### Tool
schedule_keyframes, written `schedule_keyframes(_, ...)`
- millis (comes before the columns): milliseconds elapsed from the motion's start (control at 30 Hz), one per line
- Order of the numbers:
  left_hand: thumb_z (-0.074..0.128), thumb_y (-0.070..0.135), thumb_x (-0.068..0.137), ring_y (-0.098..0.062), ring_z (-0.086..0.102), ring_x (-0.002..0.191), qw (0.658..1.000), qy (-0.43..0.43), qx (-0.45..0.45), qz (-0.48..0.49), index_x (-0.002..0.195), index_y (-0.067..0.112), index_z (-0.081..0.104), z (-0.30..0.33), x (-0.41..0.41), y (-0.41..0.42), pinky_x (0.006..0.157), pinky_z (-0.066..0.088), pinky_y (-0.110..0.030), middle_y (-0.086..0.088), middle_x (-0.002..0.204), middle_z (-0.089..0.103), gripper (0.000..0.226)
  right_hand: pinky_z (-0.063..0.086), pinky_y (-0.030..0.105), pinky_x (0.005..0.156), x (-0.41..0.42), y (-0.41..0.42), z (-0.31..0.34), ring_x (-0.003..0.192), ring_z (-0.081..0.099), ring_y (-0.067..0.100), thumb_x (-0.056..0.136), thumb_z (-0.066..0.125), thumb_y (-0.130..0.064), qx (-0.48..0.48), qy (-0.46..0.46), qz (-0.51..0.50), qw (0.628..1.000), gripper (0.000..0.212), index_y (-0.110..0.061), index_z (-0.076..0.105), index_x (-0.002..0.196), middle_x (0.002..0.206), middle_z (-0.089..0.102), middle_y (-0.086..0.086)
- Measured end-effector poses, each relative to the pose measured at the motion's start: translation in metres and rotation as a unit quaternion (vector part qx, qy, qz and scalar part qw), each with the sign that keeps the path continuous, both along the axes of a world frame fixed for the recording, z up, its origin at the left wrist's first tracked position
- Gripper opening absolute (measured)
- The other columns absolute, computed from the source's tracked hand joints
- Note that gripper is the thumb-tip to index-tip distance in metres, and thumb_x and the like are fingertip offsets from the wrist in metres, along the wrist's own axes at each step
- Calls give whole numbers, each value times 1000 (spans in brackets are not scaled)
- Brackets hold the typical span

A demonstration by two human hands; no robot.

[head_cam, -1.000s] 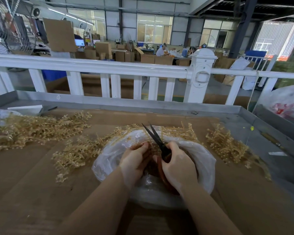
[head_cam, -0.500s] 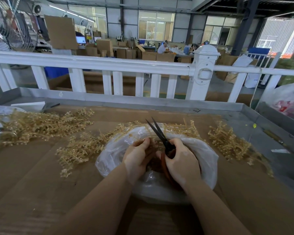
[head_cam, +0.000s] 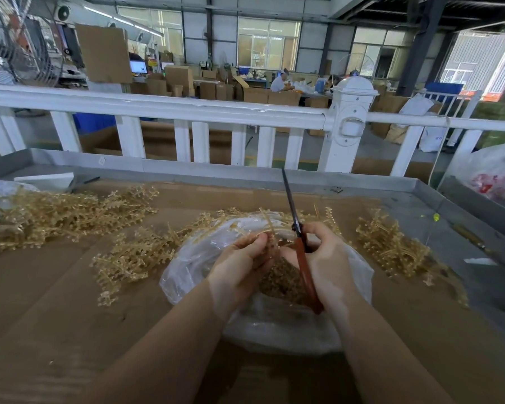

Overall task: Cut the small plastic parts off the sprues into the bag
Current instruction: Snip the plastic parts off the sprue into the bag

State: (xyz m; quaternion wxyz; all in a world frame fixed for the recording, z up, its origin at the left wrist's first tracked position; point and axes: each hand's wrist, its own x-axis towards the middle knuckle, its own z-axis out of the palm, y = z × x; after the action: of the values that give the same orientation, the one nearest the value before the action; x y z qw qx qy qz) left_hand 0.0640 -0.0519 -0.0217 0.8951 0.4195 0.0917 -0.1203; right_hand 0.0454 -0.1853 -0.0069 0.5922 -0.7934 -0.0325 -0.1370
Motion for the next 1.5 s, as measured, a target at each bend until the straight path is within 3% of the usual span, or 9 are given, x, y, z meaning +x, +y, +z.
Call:
schedule_keyframes(100,55,6,93,-9,67,57,1000,-19,11,-9,85,10,65,0,0,0,52,53,-20,0,64,69,13,52,17,69,0,2,0,77,68,9,75,78,-8,-4,20,10,1000,34,-19,62,103,83,71,0)
schedule_keyframes(200,56,6,92,-9,66,55,999,-29,29,-28,83,10,64,-1,0,4,53,54,-20,-1,63,67,13,50,15,58,1,1,4,65,67,9,72,77,-1,25,39,8,999,35,-20,62,99,78,71,3)
schedule_keyframes(467,50,-6,93,-13,61,54,970,-92,224,-14,72,7,65,11,3,15,54,54,-23,-4,60,64,29,45,13,46,-3,-7,10,51,60,5,75,70,6,53,63,5,997,36,-15,61,103,83,70,10)
schedule_keyframes(633,33,-15,88,-16,46,52,992,-34,122,-11,72,1,57,11,1,7,45,49,-23,-9,62,52,33,44,12,46,-4,-5,5,54,62,5,75,70,5,34,49,-10,998,36,-17,61,102,83,70,8)
schedule_keyframes(800,59,-3,84,-6,41,46,992,-25,113,-51,83,5,58,7,1,3,43,36,-16,2,58,51,8,42,8,45,-6,-5,4,54,62,2,76,70,5,41,33,-20,998,35,-13,61,104,79,69,7)
schedule_keyframes(933,71,-6,73,-4,48,44,991,0,126,-44,84,4,64,2,-1,-1,42,39,-15,2,59,61,17,42,6,50,-11,-3,6,61,63,-3,76,72,3,29,15,-12,999,33,-15,61,101,81,69,6)
schedule_keyframes(1133,74,-3,62,-3,47,37,995,89,3,-41,82,2,62,1,-1,-4,37,42,-14,-2,65,56,24,38,1,52,-17,-1,11,64,61,-5,79,73,-3,-6,0,-15,1000,29,-17,61,101,84,70,4)
schedule_keyframes(1300,72,2,76,-9,58,50,997,57,60,-12,79,7,65,-1,-2,-2,41,45,-18,-2,61,67,8,32,-5,55,-20,0,11,63,49,-27,79,75,-12,-45,-33,-15,998,26,-23,59,97,77,63,-12)
schedule_keyframes(1500,70,8,83,-10,68,54,993,23,88,70,82,11,61,-1,6,11,47,52,-21,0,62,70,10,40,4,63,-16,1,4,74,58,-8,79,73,-39,-91,-45,19,995,22,-30,55,90,72,63,-15)
